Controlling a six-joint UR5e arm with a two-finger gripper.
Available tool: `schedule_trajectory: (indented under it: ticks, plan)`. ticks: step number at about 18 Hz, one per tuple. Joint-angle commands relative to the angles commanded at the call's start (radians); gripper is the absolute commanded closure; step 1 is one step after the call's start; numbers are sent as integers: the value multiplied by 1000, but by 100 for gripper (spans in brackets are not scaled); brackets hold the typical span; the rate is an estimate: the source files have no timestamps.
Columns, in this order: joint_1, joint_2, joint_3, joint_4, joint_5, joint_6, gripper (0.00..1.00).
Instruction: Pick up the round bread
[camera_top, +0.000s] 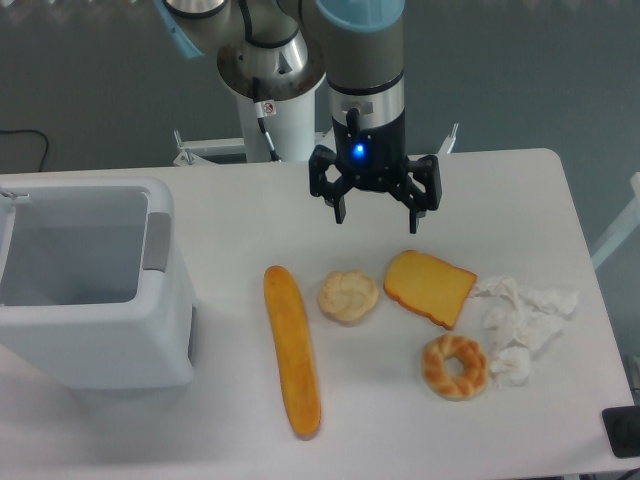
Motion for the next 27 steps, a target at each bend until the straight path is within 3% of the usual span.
schedule_trajectory:
  ticks: [4,9,17,23,27]
  plan:
    - [-2,27,-100,2,0,9,0]
    - [-2,20,-170,0,38,11,0]
    - [-58,-69,-194,2,78,-3,0]
    - [-72,-167,-180,77,80,-5,0]
    - [-68,-238,-148,89,83,-12,0]
